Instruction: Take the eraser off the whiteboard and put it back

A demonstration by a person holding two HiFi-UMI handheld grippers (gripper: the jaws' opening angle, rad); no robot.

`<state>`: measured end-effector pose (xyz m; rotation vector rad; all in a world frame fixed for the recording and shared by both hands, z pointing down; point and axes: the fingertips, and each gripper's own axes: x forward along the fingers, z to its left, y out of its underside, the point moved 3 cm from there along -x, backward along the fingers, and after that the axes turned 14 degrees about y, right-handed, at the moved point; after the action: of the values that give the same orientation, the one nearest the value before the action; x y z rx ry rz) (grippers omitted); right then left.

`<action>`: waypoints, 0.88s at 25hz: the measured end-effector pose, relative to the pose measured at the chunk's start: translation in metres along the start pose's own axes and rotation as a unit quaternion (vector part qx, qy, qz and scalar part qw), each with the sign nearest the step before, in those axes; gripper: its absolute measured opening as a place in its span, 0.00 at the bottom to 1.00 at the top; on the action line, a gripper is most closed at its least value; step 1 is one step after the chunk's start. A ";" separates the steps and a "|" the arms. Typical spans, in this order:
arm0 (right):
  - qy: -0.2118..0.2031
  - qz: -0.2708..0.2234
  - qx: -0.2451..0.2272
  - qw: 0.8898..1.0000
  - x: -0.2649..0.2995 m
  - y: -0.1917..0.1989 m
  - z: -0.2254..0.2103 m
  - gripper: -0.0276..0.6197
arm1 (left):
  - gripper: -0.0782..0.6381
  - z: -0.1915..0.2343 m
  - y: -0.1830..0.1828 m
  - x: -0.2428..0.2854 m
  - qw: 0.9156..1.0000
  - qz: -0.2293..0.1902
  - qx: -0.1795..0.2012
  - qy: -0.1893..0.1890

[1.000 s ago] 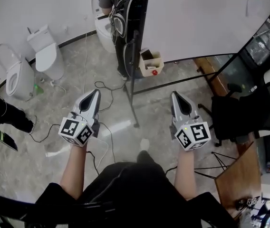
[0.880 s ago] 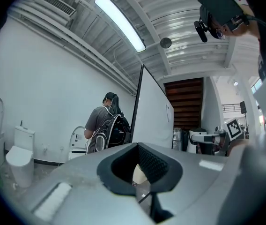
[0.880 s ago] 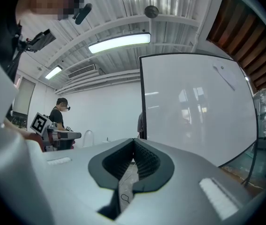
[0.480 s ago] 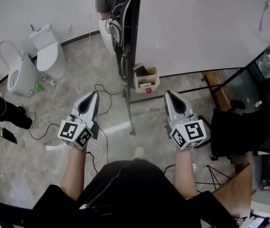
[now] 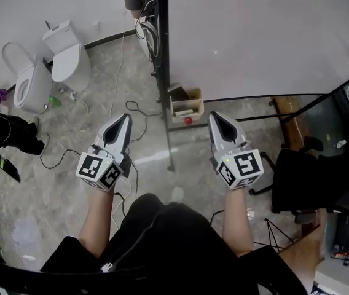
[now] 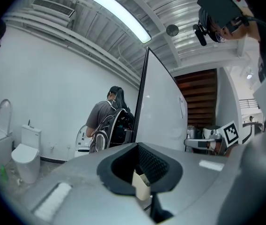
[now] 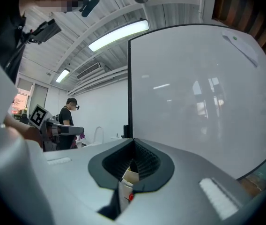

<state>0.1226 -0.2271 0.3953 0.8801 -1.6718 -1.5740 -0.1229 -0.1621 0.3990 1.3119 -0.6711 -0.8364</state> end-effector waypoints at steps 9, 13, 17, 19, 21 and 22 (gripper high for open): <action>0.021 0.012 -0.024 0.999 0.044 0.013 0.011 0.06 | 0.12 0.018 -0.002 0.008 1.000 0.007 0.002 0.010; 0.037 0.021 -0.034 0.999 0.059 0.019 0.024 0.06 | 0.12 0.034 -0.002 0.004 1.000 0.007 -0.003 0.020; 0.055 0.031 -0.046 0.997 0.077 0.028 0.033 0.06 | 0.12 0.047 -0.001 0.009 0.999 0.006 -0.010 0.037; 0.062 0.040 -0.051 0.996 0.086 0.035 0.033 0.06 | 0.12 0.049 0.000 0.016 0.999 0.007 -0.015 0.048; 0.066 0.049 -0.054 0.995 0.095 0.042 0.033 0.08 | 0.12 0.051 0.003 0.024 0.998 0.010 -0.018 0.059; 0.067 0.053 -0.053 0.995 0.098 0.045 0.034 0.09 | 0.12 0.052 0.005 0.027 0.998 0.011 -0.019 0.064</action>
<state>0.0388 -0.2885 0.4404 0.8106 -1.5019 -1.4852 -0.1498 -0.2131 0.4105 1.3090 -0.5644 -0.7367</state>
